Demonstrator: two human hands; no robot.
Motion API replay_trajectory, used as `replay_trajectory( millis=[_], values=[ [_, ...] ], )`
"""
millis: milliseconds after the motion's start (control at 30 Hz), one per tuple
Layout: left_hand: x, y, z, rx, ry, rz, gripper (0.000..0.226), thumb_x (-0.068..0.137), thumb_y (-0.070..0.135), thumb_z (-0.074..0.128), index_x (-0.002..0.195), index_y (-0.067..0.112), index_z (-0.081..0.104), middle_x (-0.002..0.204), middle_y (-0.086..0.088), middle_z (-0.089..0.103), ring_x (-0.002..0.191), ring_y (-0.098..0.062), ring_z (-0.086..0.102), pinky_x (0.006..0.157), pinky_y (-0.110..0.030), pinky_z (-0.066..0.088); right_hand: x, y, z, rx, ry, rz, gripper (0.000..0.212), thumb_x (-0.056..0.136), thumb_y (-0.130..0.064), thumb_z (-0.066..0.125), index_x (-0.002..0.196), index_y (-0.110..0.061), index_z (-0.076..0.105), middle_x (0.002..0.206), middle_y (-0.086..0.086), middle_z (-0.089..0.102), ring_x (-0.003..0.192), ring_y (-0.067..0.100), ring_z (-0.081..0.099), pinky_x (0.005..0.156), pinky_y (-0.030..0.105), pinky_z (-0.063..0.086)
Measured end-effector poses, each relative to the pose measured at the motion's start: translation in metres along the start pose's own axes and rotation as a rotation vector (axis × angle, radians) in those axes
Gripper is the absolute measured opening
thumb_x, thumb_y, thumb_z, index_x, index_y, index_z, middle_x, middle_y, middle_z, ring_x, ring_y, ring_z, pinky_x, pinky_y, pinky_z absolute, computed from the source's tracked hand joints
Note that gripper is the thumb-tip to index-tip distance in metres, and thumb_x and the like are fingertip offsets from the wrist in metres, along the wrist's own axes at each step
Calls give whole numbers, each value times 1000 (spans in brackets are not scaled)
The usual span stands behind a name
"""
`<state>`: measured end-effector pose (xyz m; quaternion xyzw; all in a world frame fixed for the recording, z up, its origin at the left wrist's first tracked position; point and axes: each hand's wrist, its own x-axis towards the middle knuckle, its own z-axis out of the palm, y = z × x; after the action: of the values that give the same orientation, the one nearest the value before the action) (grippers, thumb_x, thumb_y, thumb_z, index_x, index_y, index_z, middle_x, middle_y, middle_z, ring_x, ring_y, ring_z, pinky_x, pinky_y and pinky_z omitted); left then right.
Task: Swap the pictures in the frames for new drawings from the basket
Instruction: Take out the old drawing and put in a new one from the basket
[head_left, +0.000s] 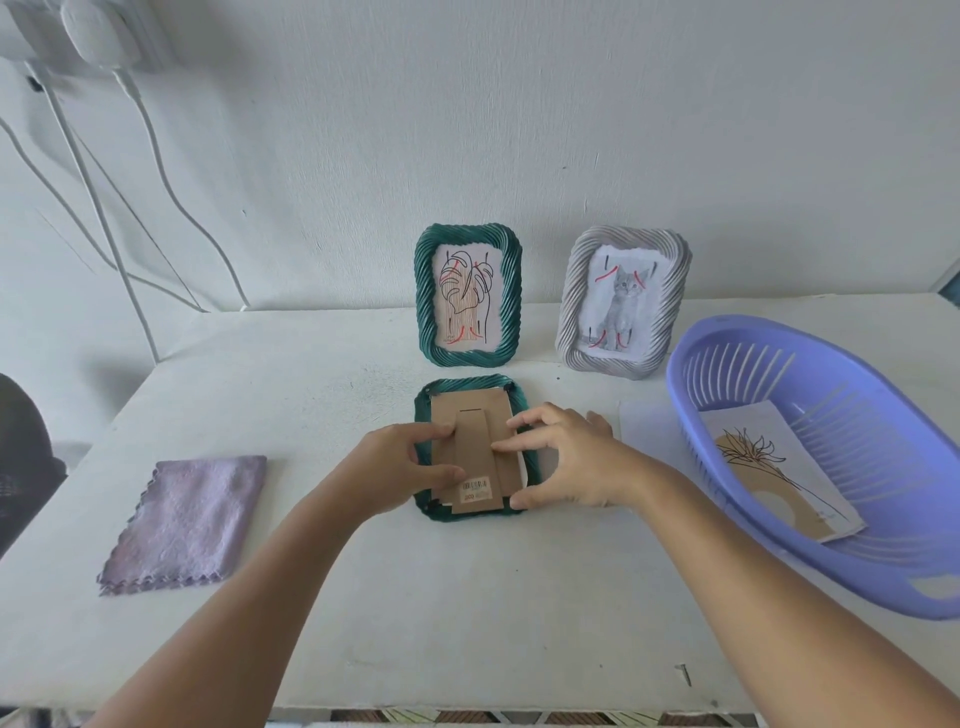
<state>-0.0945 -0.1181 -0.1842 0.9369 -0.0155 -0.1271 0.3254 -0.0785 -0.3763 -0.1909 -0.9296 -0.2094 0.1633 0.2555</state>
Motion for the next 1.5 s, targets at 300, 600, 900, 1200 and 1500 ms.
replay_trajectory(
  millis=[300, 600, 900, 1200, 1500],
  values=[
    [2, 1, 1, 11, -7, -9, 66, 82, 50, 79, 142, 39, 55, 76, 15, 43, 67, -5, 44, 52, -18, 29, -2, 5, 19, 49, 113, -34, 68, 62, -76, 58, 127, -59, 58, 141, -30, 41, 131, -4, 31, 120, 57, 7],
    [0, 4, 0, 0, -20, -34, 66, 83, 48, 79, 143, 38, 55, 77, 15, 42, 68, -5, 43, 52, -18, 30, 3, 10, 20, 76, 100, -38, 56, 68, -75, 53, 122, -63, 59, 142, -30, 43, 135, 6, 37, 119, 53, 13],
    [-5, -4, 1, -34, 202, -87, 81, 86, 61, 68, 153, 27, 37, 110, 0, 60, 100, -15, 57, 81, -29, 47, 9, 12, 18, 116, 424, 168, 48, 99, -45, 55, 146, -49, 44, 118, -9, 48, 115, 12, 53, 111, 44, 33],
    [4, -10, 12, 120, 141, -171, 65, 88, 70, 53, 146, 40, 46, 132, -11, 45, 128, -31, 40, 102, -45, 42, 17, -2, 21, -104, 277, 294, 52, 101, -51, 42, 151, -39, 36, 135, -1, 41, 131, 25, 37, 110, 45, 23],
    [-2, -13, 7, -305, 234, -6, 88, 97, 37, 64, 155, 56, 0, 111, 9, 72, 95, -13, 71, 86, -38, 59, 21, -16, 21, 344, 300, 134, 73, 105, -32, 44, 152, -60, -6, 74, -3, 49, 70, 16, 52, 84, 35, 46]
  ],
)
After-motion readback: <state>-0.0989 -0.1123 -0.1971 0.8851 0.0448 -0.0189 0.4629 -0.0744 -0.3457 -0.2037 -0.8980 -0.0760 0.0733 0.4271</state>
